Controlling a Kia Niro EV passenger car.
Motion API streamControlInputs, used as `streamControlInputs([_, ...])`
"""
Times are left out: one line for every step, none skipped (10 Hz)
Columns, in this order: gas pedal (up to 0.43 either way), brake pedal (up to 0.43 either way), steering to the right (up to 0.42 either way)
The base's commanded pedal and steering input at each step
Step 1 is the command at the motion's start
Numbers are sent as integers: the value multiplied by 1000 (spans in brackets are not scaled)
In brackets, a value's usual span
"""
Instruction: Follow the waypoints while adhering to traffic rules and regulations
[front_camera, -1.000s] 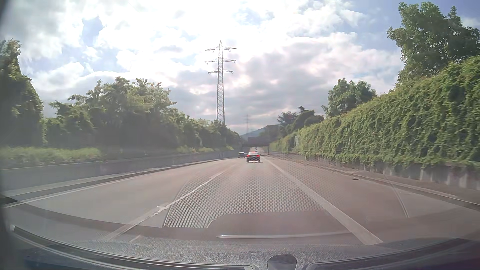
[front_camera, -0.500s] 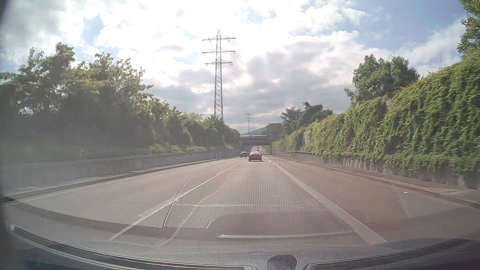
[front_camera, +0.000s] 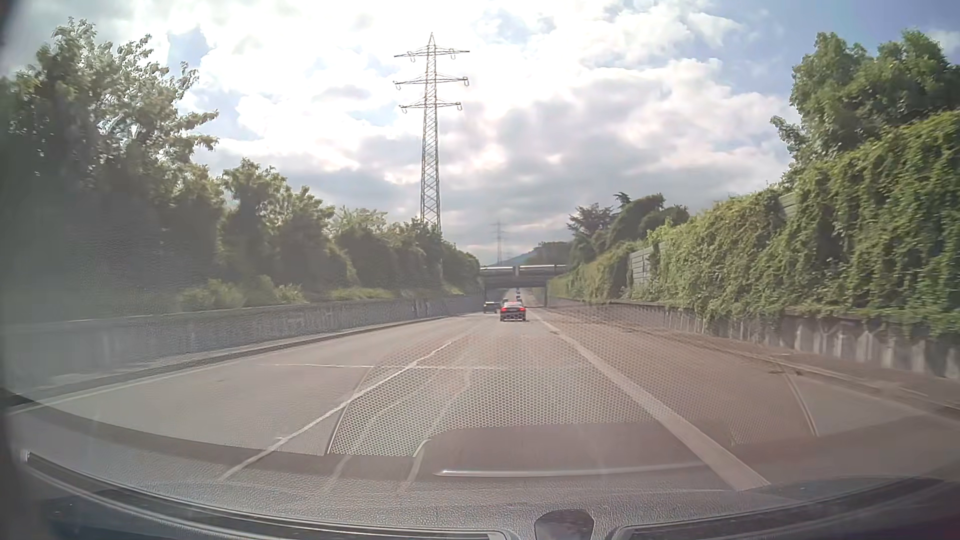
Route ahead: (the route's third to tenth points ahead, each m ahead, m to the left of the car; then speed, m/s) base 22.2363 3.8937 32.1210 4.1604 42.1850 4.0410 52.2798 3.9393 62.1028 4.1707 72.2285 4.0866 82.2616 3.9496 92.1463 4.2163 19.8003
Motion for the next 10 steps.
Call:
streamControlInputs([118,0,-3])
streamControlInputs([118,0,-3])
streamControlInputs([118,0,-3])
streamControlInputs([118,0,-2])
streamControlInputs([110,0,-2])
streamControlInputs([110,0,-1])
streamControlInputs([110,0,-1])
streamControlInputs([110,0,-1])
streamControlInputs([110,0,-1])
streamControlInputs([110,0,-1])
